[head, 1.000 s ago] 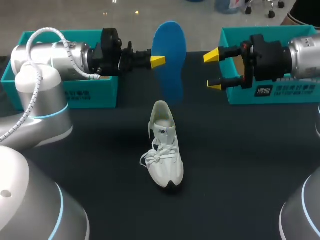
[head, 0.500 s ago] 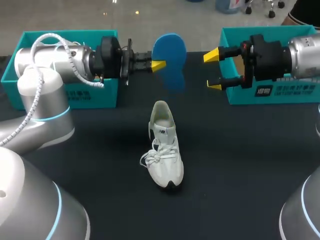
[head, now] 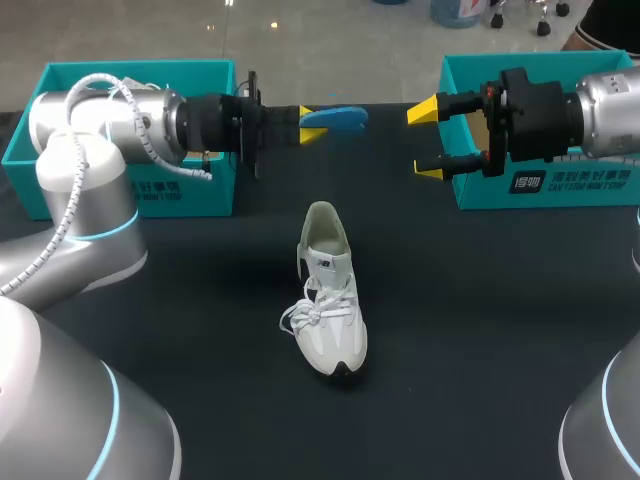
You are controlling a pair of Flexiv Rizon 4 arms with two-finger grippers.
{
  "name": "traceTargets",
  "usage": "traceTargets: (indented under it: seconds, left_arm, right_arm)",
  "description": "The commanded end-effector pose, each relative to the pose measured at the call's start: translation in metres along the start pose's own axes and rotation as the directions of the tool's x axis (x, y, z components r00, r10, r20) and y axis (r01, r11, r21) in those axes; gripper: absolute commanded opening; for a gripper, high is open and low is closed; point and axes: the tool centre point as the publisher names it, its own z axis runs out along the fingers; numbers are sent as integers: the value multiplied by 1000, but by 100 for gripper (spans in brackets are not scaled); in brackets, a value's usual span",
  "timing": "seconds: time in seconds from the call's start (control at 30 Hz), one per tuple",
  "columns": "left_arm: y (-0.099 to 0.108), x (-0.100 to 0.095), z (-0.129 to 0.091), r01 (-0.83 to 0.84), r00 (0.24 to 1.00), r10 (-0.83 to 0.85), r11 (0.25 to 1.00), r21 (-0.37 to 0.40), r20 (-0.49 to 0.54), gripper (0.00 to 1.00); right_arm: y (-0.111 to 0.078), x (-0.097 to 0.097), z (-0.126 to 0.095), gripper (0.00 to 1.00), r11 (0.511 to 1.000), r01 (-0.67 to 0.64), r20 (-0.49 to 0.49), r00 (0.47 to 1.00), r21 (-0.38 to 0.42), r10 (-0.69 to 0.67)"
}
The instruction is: Take the shoe out of the shoebox, open the shoe tongue, remove and reinsert the insole, then place the shoe into the shoebox
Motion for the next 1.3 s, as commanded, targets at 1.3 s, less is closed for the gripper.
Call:
traceTargets:
  seconds: [1.3]
  left_arm:
    - [-7, 15, 41, -682, 729, 675, 730, -40, -112, 0]
  right_arm:
    - [27, 0, 25, 88, 996, -87, 68, 994, 30, 84]
